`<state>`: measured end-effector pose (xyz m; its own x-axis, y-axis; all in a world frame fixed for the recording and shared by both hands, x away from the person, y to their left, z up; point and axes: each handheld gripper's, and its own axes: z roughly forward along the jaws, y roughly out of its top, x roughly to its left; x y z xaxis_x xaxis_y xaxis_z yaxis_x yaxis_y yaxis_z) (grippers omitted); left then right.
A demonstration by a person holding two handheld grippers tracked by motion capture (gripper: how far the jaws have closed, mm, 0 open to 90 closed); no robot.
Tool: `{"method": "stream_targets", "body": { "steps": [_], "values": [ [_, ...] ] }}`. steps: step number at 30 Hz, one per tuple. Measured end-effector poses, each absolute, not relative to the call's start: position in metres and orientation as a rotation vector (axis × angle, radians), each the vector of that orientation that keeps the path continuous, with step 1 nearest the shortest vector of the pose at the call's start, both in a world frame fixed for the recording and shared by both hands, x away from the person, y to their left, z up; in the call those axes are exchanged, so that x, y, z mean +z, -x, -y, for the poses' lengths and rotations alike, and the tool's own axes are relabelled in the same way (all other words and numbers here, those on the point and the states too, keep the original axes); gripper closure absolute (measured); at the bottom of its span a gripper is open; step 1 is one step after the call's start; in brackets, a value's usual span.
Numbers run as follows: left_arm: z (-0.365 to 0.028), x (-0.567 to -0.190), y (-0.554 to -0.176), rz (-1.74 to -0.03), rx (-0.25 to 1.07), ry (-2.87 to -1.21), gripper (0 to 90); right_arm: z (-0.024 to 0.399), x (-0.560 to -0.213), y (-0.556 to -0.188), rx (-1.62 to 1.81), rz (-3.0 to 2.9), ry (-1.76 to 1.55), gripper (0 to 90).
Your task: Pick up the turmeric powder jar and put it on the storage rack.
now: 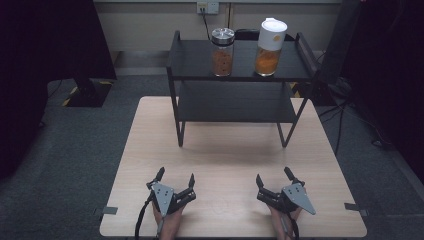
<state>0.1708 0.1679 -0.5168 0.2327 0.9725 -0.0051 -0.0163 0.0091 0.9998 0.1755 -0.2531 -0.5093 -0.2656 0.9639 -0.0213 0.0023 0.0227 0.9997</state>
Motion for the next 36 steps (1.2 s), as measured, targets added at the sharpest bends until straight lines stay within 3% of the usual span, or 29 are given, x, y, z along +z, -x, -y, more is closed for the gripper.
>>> {"method": "stream_targets", "body": {
  "steps": [36],
  "values": [
    [-0.1685,-0.5170,-0.1709,-1.023,1.035,-1.294,0.7,0.2528,-0.5144,-0.1740,1.400,-1.385,-1.053,0.0]
  ]
}}
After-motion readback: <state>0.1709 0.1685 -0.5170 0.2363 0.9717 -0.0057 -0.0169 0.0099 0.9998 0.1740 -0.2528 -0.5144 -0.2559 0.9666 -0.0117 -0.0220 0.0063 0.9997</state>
